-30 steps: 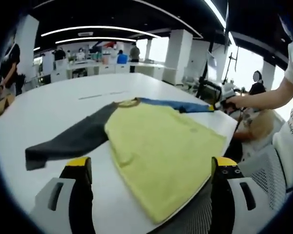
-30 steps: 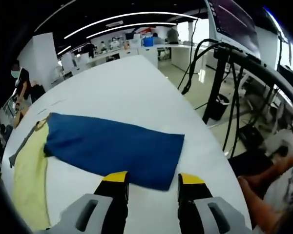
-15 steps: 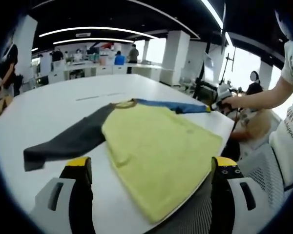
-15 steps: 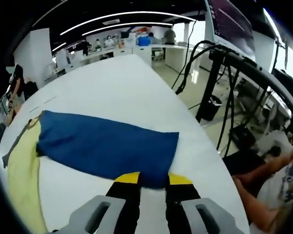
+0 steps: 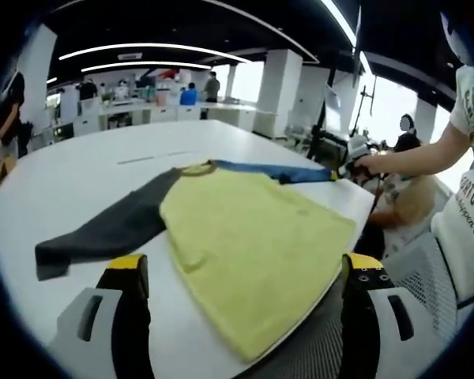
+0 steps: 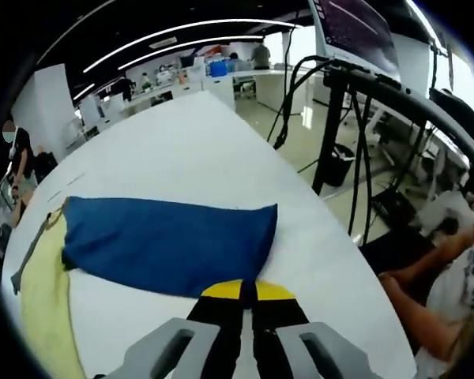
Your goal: Fold the garment on the visible template until the final outline fits inside the template.
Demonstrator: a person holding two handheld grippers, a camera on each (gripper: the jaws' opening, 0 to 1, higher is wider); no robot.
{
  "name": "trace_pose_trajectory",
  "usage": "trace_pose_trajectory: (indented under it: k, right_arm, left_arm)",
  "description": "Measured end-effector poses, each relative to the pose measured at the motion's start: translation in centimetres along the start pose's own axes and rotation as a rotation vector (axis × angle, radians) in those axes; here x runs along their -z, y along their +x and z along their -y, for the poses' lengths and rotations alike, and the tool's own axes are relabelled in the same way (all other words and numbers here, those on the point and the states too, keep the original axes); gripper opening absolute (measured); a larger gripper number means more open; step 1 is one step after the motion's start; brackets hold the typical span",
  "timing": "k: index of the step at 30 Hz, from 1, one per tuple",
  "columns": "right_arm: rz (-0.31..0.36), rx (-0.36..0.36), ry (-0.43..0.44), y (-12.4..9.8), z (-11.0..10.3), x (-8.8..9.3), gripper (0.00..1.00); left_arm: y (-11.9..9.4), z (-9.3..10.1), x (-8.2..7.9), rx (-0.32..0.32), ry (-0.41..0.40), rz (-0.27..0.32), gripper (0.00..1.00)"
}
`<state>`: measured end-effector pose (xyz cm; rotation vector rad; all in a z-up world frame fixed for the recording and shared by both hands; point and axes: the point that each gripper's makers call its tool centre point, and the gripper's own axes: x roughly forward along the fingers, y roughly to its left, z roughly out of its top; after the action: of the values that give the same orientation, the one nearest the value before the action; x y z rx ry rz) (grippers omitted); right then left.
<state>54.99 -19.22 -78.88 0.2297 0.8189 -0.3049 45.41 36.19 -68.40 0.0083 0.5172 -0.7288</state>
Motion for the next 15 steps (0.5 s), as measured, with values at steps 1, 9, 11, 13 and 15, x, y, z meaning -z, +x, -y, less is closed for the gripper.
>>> trace_pose_trajectory:
  k: [1, 9, 11, 13, 15]
  right_arm:
    - [0.0, 0.002, -0.003, 0.0, 0.0, 0.0, 0.0]
    - [0.002, -0.017, 0.008, -0.2, -0.2, -0.8, 0.0]
    - [0.019, -0.029, -0.006, -0.5, -0.6, -1.3, 0.0]
    - [0.026, -0.039, -0.016, -0.8, -1.0, -1.7, 0.0]
    - [0.035, -0.048, -0.029, -1.2, -1.6, -2.2, 0.0]
  left_arm:
    - [0.0, -0.2, 0.1, -0.003, 0.0, -0.003, 0.99]
    - [0.0, -0.6, -0.1, -0.01, 0.002, 0.003, 0.99]
    - [0.0, -0.6, -0.1, -0.009, 0.002, 0.003, 0.99]
    - [0.0, -0.6, -0.2, -0.008, 0.0, 0.007, 0.99]
    - [0.0, -0.7, -0.2, -0.01, -0.003, 0.007, 0.99]
